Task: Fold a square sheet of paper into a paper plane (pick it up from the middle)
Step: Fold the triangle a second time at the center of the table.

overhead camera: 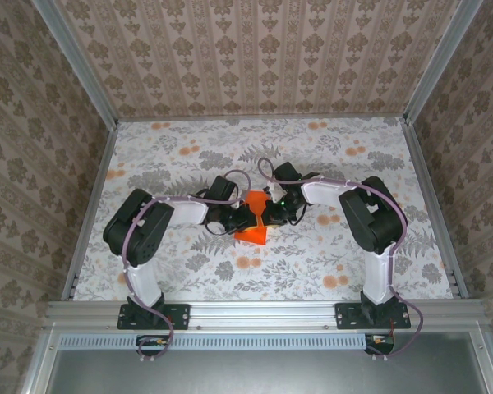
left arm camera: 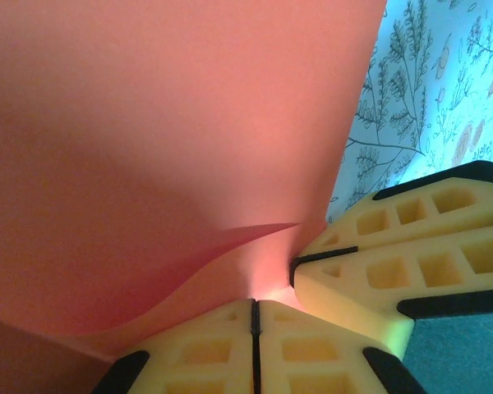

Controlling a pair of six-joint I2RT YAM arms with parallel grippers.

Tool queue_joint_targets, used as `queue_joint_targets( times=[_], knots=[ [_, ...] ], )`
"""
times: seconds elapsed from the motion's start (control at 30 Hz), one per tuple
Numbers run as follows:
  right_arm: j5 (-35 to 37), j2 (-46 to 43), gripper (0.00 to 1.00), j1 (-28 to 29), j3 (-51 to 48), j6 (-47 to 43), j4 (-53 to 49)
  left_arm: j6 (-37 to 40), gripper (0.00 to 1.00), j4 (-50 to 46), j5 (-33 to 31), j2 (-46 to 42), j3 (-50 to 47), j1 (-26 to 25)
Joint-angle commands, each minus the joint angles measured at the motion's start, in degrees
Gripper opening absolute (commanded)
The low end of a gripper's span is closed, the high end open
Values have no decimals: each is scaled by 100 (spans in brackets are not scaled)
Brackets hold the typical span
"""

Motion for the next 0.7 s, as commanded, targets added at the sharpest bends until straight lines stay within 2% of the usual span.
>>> queue_joint_targets(
  times=[0.0, 0.1, 0.47, 0.67],
  knots=[
    [465, 197, 9, 13, 68, -231, -361, 76, 10, -444, -393, -395, 90, 12],
    [520, 213, 9, 17, 52, -238, -372, 131, 9, -556, -536, -403, 144, 61],
    [555, 225, 9, 21, 44, -272, -405, 168, 9, -579, -455, -87, 191, 4],
    [683, 268, 9, 25, 24, -447, -536, 213, 9, -833, -694, 56, 260, 35]
  ],
)
